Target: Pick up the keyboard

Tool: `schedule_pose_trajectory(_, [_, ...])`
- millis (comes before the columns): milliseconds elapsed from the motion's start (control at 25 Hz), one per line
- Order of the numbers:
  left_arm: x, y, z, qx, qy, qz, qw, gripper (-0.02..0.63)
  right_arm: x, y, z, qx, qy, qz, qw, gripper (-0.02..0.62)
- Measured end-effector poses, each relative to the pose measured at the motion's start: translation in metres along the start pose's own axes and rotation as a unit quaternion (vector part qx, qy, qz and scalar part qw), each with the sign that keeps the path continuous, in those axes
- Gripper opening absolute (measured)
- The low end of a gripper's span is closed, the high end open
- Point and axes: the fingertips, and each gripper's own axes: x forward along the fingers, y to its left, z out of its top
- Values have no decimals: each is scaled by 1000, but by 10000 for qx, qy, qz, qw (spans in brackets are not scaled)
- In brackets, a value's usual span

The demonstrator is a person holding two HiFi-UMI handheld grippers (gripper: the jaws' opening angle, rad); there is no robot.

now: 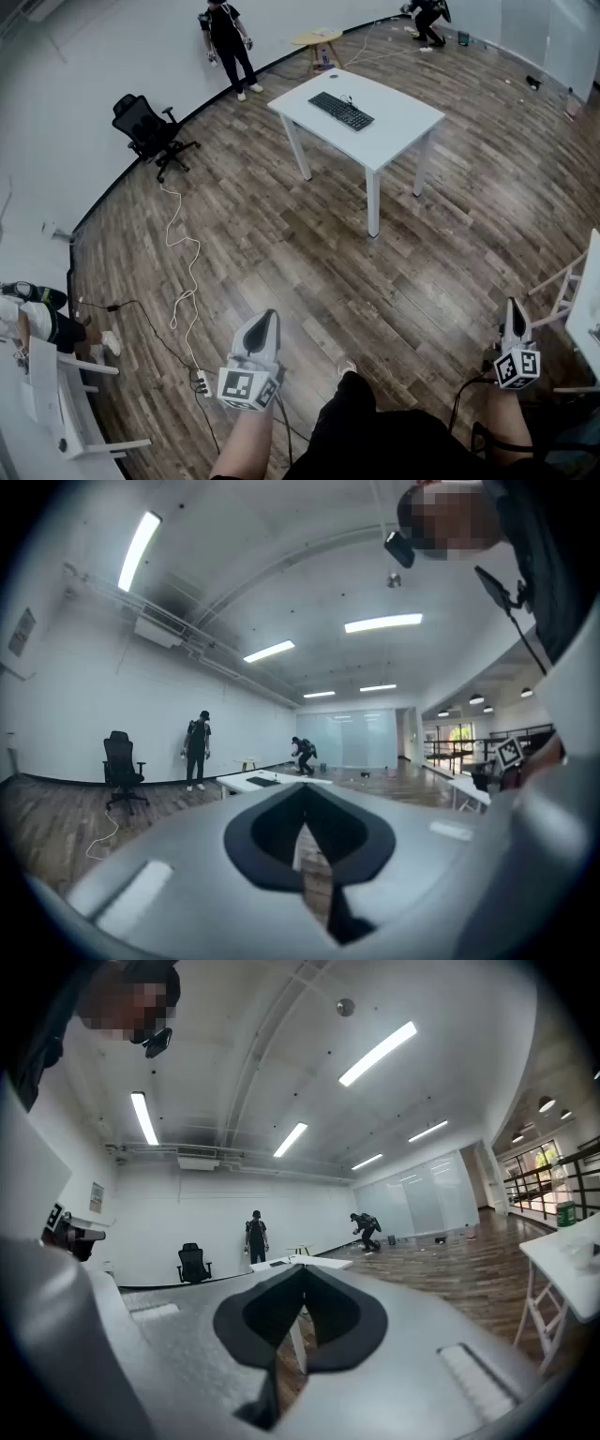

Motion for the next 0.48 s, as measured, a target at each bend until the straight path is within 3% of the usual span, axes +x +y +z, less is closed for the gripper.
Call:
schedule_pose_trajectory(320, [62,110,23,49,-174,48,9998,5,109,80,20,-79,-420,248,9988,2])
schedule_pose_trajectory(480, [73,146,17,13,-169,156,9997,3,144,105,17,-289,-322,422,9982,3])
